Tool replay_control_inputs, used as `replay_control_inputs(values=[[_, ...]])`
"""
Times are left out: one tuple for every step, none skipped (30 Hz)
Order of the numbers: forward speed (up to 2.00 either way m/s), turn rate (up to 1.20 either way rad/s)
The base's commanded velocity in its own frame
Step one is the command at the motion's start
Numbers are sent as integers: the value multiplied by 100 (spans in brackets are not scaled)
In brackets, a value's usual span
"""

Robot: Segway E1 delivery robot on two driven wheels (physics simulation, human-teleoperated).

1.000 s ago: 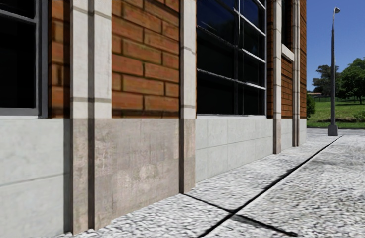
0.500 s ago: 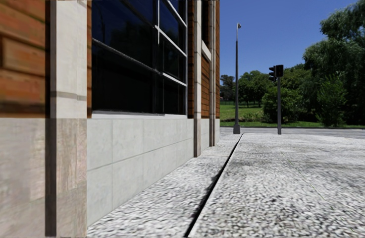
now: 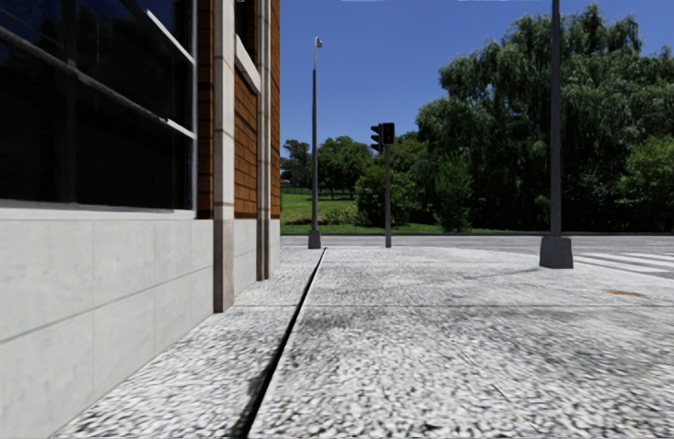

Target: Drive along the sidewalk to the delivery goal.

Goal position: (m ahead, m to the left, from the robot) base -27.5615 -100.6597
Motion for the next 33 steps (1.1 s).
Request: replay_control_inputs(values=[[200, 0], [200, 0], [200, 0], [200, 0], [200, 0], [200, 0], [200, 0], [200, 0], [200, 0], [200, 0], [200, 0], [200, 0], [200, 0], [200, 0], [200, 0], [200, 0], [200, 0], [200, 0], [200, 0], [200, -6], [200, -6], [200, -17], [200, -24], [200, -29], [200, -29], [200, -43], [200, -59], [200, -70], [200, -70], [200, -73], [200, -73], [200, -74], [200, -74]])
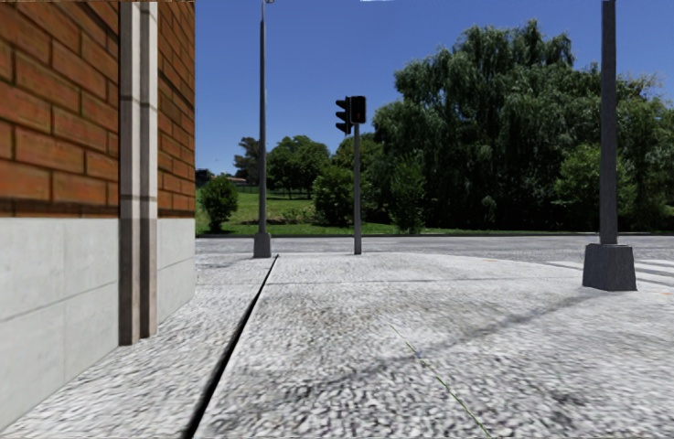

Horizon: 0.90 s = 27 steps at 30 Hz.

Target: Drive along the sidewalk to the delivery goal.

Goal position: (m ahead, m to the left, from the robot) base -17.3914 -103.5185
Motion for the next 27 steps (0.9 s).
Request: replay_control_inputs(values=[[200, -73], [200, -58], [200, -36], [200, -36], [200, -11], [200, 0], [200, 0], [200, 0], [200, 0], [200, 0], [200, 0], [200, 0], [200, 0], [200, 0], [200, 0], [200, 0], [200, 0], [200, 0], [200, 0], [200, 0], [200, 0], [200, 0], [200, -13], [200, -27], [200, -35], [200, -35], [200, -43]])
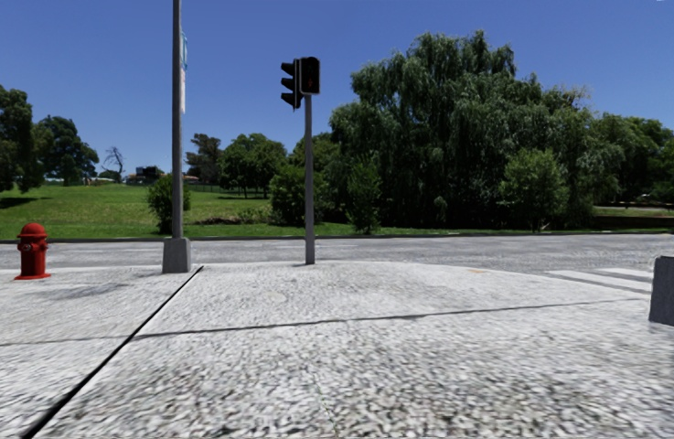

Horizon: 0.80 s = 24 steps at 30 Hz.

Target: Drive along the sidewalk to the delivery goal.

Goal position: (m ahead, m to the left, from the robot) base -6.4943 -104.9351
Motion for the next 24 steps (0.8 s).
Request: replay_control_inputs(values=[[200, -54], [200, -57], [200, -58], [200, -58], [200, -58], [200, -59], [200, -59], [200, -59], [200, -59], [200, -59], [200, -59], [200, -59], [200, -59], [200, -59], [200, -59], [200, -59], [200, -58], [200, -57], [200, -57], [200, -57], [200, -57], [200, -57], [200, -57], [200, -57]])
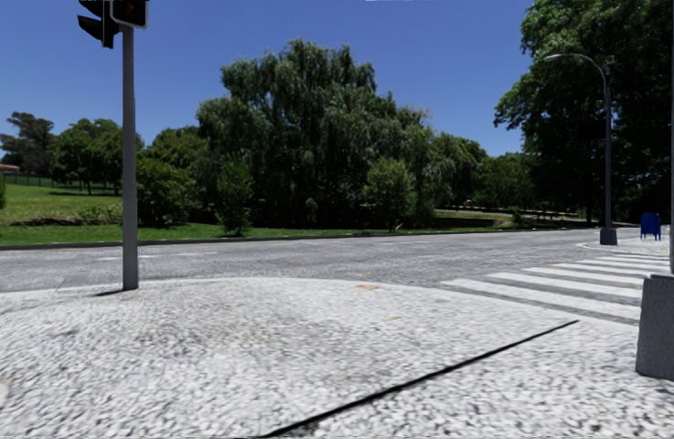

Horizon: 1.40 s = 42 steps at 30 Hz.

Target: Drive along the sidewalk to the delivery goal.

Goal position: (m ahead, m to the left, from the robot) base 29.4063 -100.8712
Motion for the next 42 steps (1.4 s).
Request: replay_control_inputs(values=[[200, -57], [200, -57], [200, -57], [200, -57], [200, -57], [200, -57], [200, -57], [200, -57], [200, -57], [200, -57], [200, -57], [200, -57], [200, -57], [200, -57], [200, -57], [200, -57], [200, -57], [200, -57], [200, -57], [200, -57], [200, -57], [200, -57], [200, -57], [200, -57], [200, -57], [200, -57], [200, -57], [200, -57], [200, -57], [200, -57], [200, -57], [200, -57], [200, -57], [200, -57], [200, -57], [200, -57], [200, -57], [200, -57], [200, -58], [200, -58], [200, -58], [200, -58]])
